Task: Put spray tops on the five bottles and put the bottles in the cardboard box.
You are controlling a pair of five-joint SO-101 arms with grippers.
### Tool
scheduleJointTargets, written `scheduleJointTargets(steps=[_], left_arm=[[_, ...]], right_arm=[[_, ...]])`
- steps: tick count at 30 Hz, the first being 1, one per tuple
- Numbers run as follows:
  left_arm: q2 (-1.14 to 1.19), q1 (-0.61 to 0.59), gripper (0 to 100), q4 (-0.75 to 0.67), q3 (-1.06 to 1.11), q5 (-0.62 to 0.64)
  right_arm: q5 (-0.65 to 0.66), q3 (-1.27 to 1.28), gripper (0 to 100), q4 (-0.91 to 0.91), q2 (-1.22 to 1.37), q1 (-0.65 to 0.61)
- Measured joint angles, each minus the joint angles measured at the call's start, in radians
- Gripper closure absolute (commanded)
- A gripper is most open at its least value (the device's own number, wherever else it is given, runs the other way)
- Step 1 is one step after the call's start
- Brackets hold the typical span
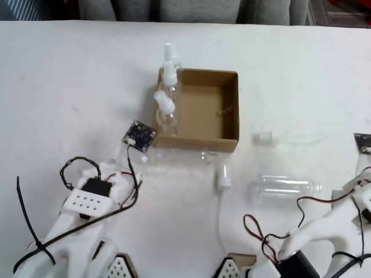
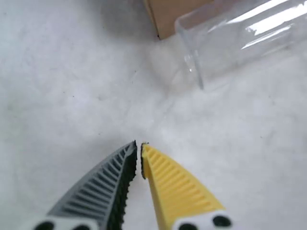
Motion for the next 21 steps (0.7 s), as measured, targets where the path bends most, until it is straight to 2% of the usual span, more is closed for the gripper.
scheduleJointTargets(steps=[2, 7, 13, 16, 21], left_arm=[[0.000, 0.000, 98, 0.000, 0.000, 0.000], [0.000, 0.000, 98, 0.000, 0.000, 0.000], [0.000, 0.000, 98, 0.000, 0.000, 0.000], [0.000, 0.000, 98, 0.000, 0.000, 0.000], [0.000, 0.000, 98, 0.000, 0.000, 0.000]], right_arm=[[-0.029, 0.066, 97.9, -0.074, 0.000, -0.003], [-0.207, 0.172, 97.9, -0.253, 0.000, -0.008], [-0.313, 0.250, 97.9, -0.345, 0.000, -0.103], [-0.379, 0.255, 97.9, -0.391, 0.000, -0.112], [-0.402, 0.267, 97.9, -0.427, 0.012, -0.115]])
